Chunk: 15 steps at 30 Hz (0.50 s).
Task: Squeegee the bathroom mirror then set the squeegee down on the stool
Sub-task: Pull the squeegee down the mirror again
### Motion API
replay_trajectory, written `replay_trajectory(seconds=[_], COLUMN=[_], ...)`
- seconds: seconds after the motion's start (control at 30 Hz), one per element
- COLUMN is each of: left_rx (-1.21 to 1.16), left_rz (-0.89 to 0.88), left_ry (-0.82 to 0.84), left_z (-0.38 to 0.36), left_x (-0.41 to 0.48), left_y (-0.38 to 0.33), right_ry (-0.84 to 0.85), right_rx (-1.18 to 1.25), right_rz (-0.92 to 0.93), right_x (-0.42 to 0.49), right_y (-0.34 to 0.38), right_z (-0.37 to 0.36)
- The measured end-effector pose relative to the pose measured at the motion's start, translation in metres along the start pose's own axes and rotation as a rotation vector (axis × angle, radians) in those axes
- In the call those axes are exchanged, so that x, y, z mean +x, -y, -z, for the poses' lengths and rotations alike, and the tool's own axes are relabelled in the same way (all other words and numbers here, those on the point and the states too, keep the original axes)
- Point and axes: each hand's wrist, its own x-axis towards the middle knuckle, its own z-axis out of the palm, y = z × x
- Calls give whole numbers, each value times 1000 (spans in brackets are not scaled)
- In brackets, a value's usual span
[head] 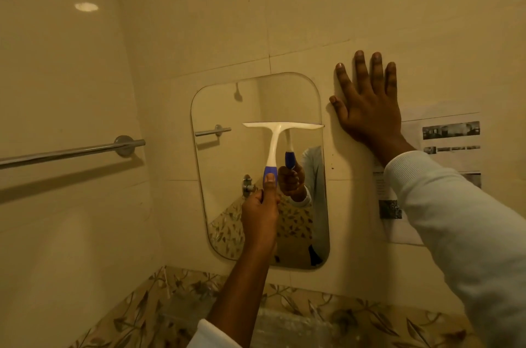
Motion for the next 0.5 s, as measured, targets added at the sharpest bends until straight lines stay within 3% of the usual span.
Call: replay_trajectory(seconds=[0.5], left_rx=[20], left_rz=[175], left_ry=[22], left_z=[21], left_x=[-65], left_y=[91], right_ry=[-32], right_rx=[13], right_rz=[-4], right_x=[1], right_y=[-1], right_z=[-4])
